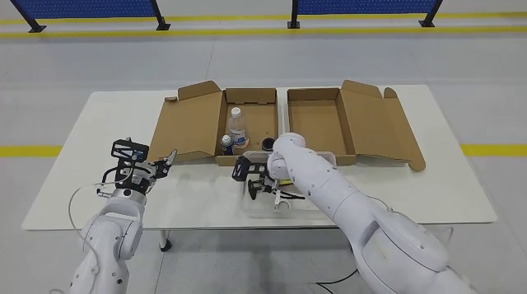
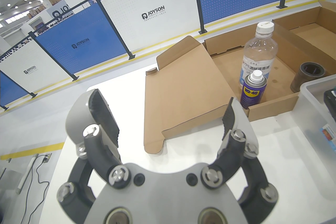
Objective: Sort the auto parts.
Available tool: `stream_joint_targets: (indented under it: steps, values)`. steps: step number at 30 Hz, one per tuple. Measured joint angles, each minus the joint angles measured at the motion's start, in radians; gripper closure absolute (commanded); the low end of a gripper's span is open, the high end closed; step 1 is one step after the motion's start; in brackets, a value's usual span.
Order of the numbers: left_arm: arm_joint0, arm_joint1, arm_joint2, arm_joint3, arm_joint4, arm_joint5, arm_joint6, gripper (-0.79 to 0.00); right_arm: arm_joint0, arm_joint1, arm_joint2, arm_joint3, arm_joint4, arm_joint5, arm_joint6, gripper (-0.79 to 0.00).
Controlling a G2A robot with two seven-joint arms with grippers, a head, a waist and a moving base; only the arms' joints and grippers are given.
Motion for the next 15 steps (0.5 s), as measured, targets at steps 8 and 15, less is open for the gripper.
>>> stream_joint_targets:
  steps: [8,15]
  values:
    - [0.0,0.0,0.0,0.0,0.0,0.0,0.0,-0.785,-0.004,0.017,0.027,-0.021,0.009,0.014,0.013,0.0]
    - [0.0,0.0,0.0,0.0,0.0,0.0,0.0,-0.785,-0.017,0.039,0.058,-0.075,0.018,0.026,0.038,0.0]
